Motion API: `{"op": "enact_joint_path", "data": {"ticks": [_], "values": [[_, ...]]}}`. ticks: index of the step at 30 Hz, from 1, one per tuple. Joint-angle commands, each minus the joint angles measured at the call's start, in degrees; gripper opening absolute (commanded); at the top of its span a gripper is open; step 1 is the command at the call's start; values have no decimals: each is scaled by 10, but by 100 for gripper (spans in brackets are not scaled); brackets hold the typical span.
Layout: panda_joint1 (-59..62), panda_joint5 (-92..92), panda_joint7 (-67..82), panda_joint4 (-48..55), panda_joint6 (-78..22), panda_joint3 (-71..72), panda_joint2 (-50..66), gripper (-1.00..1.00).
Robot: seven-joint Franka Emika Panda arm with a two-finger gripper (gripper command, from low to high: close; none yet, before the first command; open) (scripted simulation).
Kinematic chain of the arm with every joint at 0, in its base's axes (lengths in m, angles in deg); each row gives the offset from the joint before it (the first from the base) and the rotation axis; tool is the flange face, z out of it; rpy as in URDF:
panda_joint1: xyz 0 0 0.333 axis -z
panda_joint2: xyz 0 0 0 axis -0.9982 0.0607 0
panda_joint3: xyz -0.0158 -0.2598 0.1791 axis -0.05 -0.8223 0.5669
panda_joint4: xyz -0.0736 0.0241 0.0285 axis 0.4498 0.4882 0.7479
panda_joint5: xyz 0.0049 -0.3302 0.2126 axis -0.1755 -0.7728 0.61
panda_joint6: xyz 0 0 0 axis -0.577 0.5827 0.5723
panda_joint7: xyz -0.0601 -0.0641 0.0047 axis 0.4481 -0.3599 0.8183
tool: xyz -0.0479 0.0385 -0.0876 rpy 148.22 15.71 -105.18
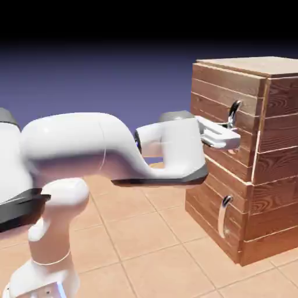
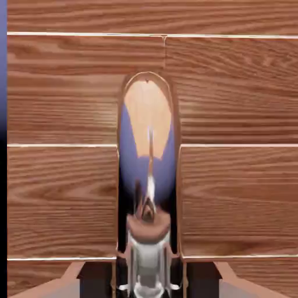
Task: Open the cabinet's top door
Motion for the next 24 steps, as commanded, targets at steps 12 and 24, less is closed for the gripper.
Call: {"op": "enact_joint_path", "data": {"ticks": [12,24], "values": [[249,-12,-225,-54,-8,236,125,-100],[409,267,-85,-181,-84,441,36,-100]]}}
